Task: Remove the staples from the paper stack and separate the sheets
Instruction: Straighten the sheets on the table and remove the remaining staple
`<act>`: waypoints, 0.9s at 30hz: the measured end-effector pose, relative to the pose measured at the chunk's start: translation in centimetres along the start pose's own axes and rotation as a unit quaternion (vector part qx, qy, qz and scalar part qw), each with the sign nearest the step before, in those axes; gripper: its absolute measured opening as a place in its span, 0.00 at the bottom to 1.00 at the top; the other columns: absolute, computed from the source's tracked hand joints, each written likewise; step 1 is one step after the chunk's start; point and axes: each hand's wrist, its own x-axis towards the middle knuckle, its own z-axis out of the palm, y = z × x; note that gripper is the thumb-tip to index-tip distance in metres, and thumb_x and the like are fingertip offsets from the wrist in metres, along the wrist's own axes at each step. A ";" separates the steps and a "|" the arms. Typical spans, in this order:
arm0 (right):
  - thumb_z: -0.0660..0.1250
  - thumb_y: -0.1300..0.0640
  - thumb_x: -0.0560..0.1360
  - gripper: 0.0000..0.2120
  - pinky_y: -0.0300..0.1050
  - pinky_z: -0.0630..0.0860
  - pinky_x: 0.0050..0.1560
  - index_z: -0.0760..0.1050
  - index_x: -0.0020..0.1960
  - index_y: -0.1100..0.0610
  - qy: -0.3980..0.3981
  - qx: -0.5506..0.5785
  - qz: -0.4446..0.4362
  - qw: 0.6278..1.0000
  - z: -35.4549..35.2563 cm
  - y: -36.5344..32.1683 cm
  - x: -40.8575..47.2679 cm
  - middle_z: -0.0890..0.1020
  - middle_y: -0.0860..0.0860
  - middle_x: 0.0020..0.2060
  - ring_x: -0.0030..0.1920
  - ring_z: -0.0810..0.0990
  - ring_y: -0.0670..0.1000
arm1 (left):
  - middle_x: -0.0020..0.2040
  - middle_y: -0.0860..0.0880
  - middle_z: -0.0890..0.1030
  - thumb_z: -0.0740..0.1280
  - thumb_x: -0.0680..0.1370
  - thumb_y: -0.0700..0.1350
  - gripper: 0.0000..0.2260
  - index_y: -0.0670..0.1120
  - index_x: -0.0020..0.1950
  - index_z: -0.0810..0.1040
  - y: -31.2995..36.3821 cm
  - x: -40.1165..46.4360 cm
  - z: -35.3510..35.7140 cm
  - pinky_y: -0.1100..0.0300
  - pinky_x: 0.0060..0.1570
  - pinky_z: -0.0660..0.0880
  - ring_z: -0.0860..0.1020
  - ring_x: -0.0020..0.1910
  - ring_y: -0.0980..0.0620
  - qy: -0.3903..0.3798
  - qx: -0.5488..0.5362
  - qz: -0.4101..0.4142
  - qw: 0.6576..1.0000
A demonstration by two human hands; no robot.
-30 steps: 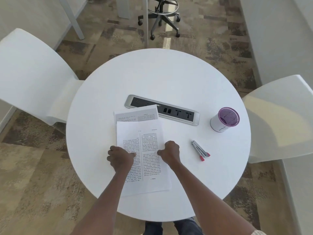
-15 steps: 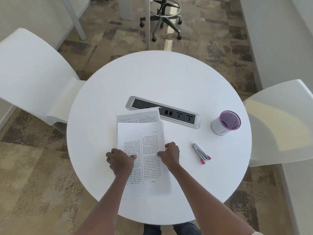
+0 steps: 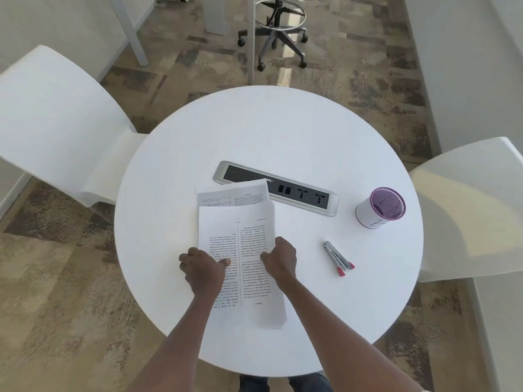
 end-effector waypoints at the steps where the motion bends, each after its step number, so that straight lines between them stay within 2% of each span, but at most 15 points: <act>1: 0.67 0.63 0.71 0.08 0.53 0.80 0.53 0.73 0.50 0.61 0.000 -0.015 -0.026 1.000 0.2 0.1 -0.1 0.81 0.57 0.51 0.53 0.80 0.59 | 0.61 0.32 0.72 0.81 0.65 0.49 0.37 0.30 0.62 0.67 0.0 0.0 0.0 0.43 0.55 0.75 0.73 0.60 0.34 0.000 0.002 -0.001 1.000; 4: 0.66 0.63 0.74 0.06 0.52 0.83 0.48 0.74 0.50 0.58 -0.035 0.048 -0.052 0.997 0.5 0.4 -0.5 0.83 0.52 0.50 0.47 0.83 0.55 | 0.61 0.32 0.72 0.81 0.65 0.50 0.38 0.31 0.62 0.67 -0.2 0.0 0.0 0.43 0.55 0.75 0.73 0.60 0.34 -0.004 0.000 -0.004 1.000; 7: 0.67 0.63 0.74 0.05 0.54 0.83 0.49 0.75 0.50 0.57 -0.034 0.092 -0.052 0.994 0.0 0.6 -0.4 0.85 0.52 0.49 0.47 0.84 0.56 | 0.62 0.32 0.72 0.81 0.64 0.52 0.40 0.31 0.64 0.67 -0.3 0.4 0.0 0.43 0.57 0.73 0.71 0.62 0.34 -0.007 -0.022 -0.003 1.000; 10: 0.68 0.63 0.75 0.07 0.52 0.84 0.46 0.77 0.53 0.59 -0.050 0.177 -0.052 0.982 -1.5 0.5 0.0 0.86 0.52 0.48 0.48 0.86 0.56 | 0.66 0.36 0.73 0.82 0.63 0.53 0.47 0.33 0.71 0.63 0.0 1.3 -0.5 0.44 0.64 0.69 0.70 0.66 0.37 -0.017 -0.140 0.017 0.990; 12: 0.69 0.64 0.75 0.08 0.48 0.84 0.46 0.79 0.54 0.58 -0.066 0.229 -0.073 0.968 -3.1 0.1 0.2 0.87 0.52 0.49 0.50 0.86 0.57 | 0.61 0.44 0.80 0.83 0.63 0.51 0.41 0.38 0.69 0.69 0.8 1.8 -1.6 0.49 0.59 0.75 0.78 0.59 0.45 -0.058 -0.265 0.039 0.962; 14: 0.70 0.65 0.75 0.10 0.53 0.83 0.53 0.80 0.55 0.57 -0.067 0.263 -0.103 0.957 -5.0 -0.6 0.4 0.87 0.53 0.51 0.53 0.85 0.57 | 0.51 0.51 0.85 0.81 0.66 0.50 0.23 0.45 0.57 0.79 1.9 2.2 -2.9 0.54 0.50 0.81 0.84 0.50 0.50 -0.084 -0.324 0.070 0.940; 15: 0.70 0.66 0.75 0.11 0.53 0.81 0.56 0.81 0.56 0.55 -0.062 0.277 -0.118 0.952 -5.8 -1.0 0.5 0.87 0.53 0.52 0.55 0.85 0.57 | 0.46 0.54 0.86 0.80 0.67 0.49 0.15 0.48 0.51 0.82 2.5 2.2 -3.5 0.57 0.46 0.81 0.85 0.47 0.52 -0.076 -0.333 0.089 0.936; 17: 0.71 0.67 0.75 0.13 0.50 0.80 0.59 0.81 0.56 0.53 -0.051 0.296 -0.151 0.942 -7.3 -2.1 0.5 0.87 0.51 0.53 0.57 0.84 0.55 | 0.41 0.55 0.85 0.78 0.71 0.48 0.08 0.48 0.45 0.82 3.7 1.8 -4.5 0.58 0.42 0.80 0.85 0.44 0.52 -0.041 -0.352 0.113 0.928; 20: 0.70 0.67 0.76 0.15 0.46 0.80 0.58 0.80 0.59 0.54 -0.030 0.314 -0.192 0.929 -8.9 -3.6 0.2 0.86 0.49 0.54 0.57 0.84 0.52 | 0.39 0.43 0.84 0.75 0.74 0.47 0.13 0.37 0.43 0.79 5.5 0.6 -5.2 0.53 0.40 0.77 0.80 0.38 0.48 0.024 -0.375 0.155 0.914; 22: 0.71 0.66 0.76 0.14 0.45 0.79 0.57 0.80 0.60 0.54 -0.011 0.325 -0.209 0.922 -9.7 -4.3 0.0 0.86 0.48 0.54 0.57 0.84 0.51 | 0.37 0.38 0.81 0.74 0.75 0.48 0.17 0.35 0.41 0.76 6.5 -0.6 -5.4 0.54 0.37 0.73 0.75 0.35 0.48 0.077 -0.381 0.178 0.904; 25: 0.71 0.63 0.76 0.13 0.44 0.80 0.56 0.81 0.57 0.51 0.009 0.341 -0.231 0.911 -10.8 -5.0 -0.4 0.87 0.45 0.52 0.55 0.85 0.48 | 0.33 0.46 0.78 0.72 0.77 0.48 0.15 0.37 0.41 0.75 7.4 -2.3 -5.7 0.56 0.35 0.70 0.72 0.32 0.52 0.126 -0.395 0.200 0.888; 27: 0.71 0.63 0.76 0.13 0.42 0.80 0.56 0.81 0.57 0.50 0.008 0.346 -0.245 0.905 -11.1 -5.1 -0.6 0.87 0.44 0.51 0.55 0.85 0.47 | 0.36 0.51 0.80 0.72 0.77 0.47 0.10 0.41 0.43 0.77 7.6 -3.3 -5.8 0.60 0.39 0.73 0.76 0.35 0.55 0.130 -0.420 0.204 0.874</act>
